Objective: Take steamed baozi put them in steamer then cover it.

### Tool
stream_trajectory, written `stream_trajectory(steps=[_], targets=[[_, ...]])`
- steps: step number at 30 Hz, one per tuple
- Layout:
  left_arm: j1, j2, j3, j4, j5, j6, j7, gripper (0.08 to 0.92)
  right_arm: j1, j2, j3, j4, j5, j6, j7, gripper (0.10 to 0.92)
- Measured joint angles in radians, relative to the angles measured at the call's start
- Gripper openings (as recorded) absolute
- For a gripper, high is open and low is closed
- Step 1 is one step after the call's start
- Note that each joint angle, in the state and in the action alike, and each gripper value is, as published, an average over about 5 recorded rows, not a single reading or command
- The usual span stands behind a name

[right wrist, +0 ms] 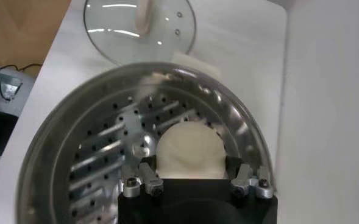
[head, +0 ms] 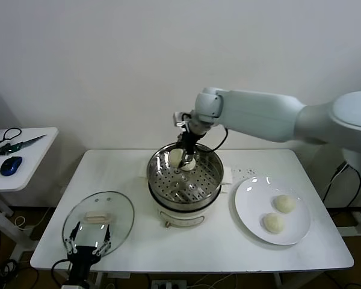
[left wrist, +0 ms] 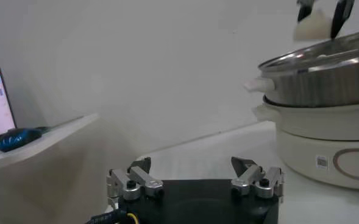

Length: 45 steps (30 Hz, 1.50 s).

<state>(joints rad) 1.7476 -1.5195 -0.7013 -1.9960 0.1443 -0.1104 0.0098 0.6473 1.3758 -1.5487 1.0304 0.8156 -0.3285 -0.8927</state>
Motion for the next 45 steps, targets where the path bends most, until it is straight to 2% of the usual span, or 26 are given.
stream_trajectory(steps=[19,29,37,45], targets=[[-0.011,0.003,-0.008,0.003,-0.013,0.008,0.003,0.823,-0.089,0.07,-0.015,-0.057,-0.023,-0.006,-0.003,0.715],[-0.011,0.002,-0.006,0.004,-0.008,0.01,0.003,0.823,-0.079,0.048,-0.01,-0.038,-0.035,-0.013,-0.015,0.82],[-0.014,0.001,-0.003,0.0,-0.001,0.012,0.003,0.823,-0.008,-0.039,-0.011,0.039,-0.045,0.0,-0.04,0.823],[-0.012,-0.002,0.005,-0.002,0.008,0.013,0.003,0.823,0.09,-0.24,-0.002,0.183,-0.081,0.017,-0.064,0.823]])
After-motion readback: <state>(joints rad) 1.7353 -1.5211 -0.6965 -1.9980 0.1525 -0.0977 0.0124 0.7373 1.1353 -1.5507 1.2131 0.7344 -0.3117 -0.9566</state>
